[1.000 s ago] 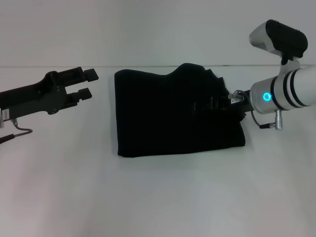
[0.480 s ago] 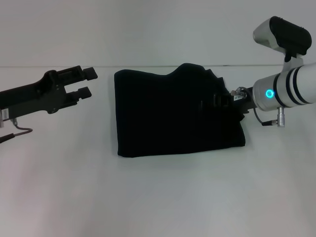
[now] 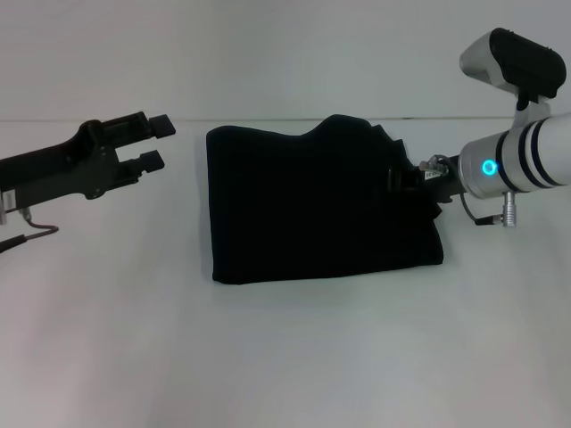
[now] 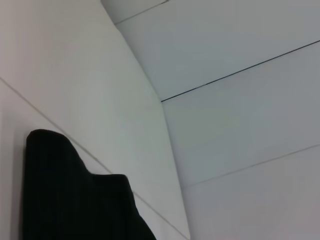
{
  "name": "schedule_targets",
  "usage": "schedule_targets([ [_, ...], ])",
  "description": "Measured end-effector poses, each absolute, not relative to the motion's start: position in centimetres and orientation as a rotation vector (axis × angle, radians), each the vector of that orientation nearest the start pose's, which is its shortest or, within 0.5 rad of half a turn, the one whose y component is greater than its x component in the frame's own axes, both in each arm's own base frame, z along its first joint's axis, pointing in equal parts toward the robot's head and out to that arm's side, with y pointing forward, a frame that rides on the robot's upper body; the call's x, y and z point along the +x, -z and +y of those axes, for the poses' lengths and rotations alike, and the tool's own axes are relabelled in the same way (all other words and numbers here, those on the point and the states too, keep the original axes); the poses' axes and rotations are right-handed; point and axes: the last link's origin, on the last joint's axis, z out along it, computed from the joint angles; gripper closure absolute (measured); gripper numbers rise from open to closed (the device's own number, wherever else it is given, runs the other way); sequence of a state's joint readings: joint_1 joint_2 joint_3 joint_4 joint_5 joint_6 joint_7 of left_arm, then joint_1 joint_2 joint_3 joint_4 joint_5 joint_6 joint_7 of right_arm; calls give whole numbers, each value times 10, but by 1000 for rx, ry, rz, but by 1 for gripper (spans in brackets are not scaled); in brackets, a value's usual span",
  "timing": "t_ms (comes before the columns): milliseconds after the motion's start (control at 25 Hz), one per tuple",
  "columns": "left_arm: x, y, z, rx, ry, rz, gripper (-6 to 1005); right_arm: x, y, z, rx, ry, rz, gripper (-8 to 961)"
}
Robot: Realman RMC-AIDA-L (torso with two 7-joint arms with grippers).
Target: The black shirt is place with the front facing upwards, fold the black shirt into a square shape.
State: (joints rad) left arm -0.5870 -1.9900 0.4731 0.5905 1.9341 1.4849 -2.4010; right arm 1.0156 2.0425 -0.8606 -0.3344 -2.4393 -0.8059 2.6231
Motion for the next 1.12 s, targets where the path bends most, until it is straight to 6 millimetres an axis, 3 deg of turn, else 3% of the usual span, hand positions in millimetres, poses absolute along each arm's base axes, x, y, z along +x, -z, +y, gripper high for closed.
schedule_targets([
  [120,-274,-62,370,-1972,1168,-1926,296,205,48,458,-2079,-192,1596,837],
  [360,-278,-65,368,-1947,1201,-1924,296,191,35,469,-2085,-241,1550,899],
  [640,-278,-70,367,-1933,1237,-1915,296,173,19,477,-2107,-218,1470,871],
  [1120,-278,-70,369,-1922,1244,-1910,296,200,35,468,-2043,-62,1443,823],
])
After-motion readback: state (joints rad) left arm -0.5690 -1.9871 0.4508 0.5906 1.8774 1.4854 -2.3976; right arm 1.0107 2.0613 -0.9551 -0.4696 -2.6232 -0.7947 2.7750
